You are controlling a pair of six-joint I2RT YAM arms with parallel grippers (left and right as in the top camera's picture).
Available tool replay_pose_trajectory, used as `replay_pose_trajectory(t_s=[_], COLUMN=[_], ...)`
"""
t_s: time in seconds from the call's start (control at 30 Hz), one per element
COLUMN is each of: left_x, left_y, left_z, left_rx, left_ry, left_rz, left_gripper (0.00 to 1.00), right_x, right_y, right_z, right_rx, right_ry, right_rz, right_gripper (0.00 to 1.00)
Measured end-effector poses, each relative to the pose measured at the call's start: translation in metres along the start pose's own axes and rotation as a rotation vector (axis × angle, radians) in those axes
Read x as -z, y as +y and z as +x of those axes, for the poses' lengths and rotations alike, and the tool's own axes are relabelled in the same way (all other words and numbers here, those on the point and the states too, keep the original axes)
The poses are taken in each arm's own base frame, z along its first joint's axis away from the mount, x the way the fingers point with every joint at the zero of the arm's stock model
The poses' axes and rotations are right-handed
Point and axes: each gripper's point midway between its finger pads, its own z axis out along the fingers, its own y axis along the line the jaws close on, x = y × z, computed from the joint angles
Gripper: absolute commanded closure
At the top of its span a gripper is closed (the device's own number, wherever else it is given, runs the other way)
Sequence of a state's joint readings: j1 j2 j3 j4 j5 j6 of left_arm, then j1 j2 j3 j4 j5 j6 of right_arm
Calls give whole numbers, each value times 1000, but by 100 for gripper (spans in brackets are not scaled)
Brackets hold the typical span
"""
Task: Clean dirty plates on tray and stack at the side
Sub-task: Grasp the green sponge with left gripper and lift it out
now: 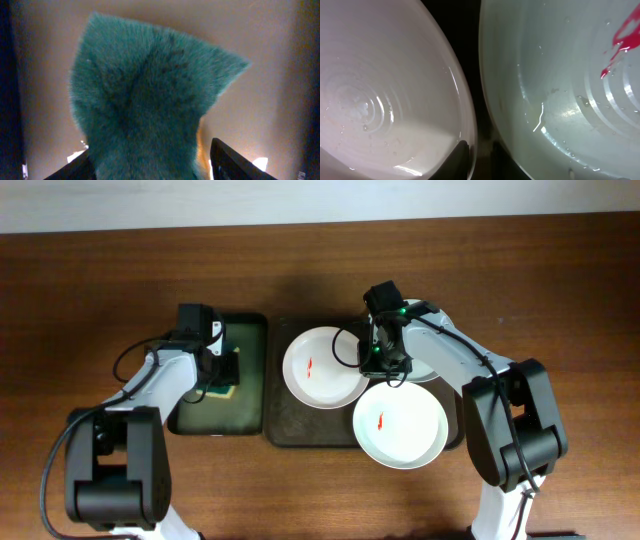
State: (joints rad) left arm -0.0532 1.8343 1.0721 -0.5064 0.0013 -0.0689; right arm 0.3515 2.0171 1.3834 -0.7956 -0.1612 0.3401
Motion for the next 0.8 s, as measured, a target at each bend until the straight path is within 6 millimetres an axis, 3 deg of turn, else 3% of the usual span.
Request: replay_pose_trajectory(t_s=[0.03, 0.1, 0.23, 0.33, 0.43, 0.5, 0.63, 0.8], left_x=[-3, -3, 1, 16, 60, 105, 165, 202], left_y=[1, 2, 2, 2, -1, -2, -2, -3], left_z=[1, -2, -4, -11, -39, -60, -75, -88], left_rx=[-4, 2, 4, 27, 46, 51, 54, 57], left_ry=[4, -5, -2, -6, -125, -255, -420, -550], left_rz=[-6, -12, -13, -11, 2, 11, 11, 20], left_gripper=[70, 98, 100, 100, 100, 100, 100, 100], right_x=[0, 0, 0, 0, 0, 0, 0, 0], right_y=[0, 0, 0, -1, -1, -1, -1, -1], right_z=[0, 0, 1, 2, 2, 2, 2, 3], right_rx=[0, 0, -1, 1, 2, 1, 1, 2], right_ry=[0, 0, 5, 7, 7, 7, 7, 11], right_rz=[0, 0, 2, 3, 3, 3, 3, 3], right_gripper=[82, 81, 76, 75, 72, 67, 57, 47])
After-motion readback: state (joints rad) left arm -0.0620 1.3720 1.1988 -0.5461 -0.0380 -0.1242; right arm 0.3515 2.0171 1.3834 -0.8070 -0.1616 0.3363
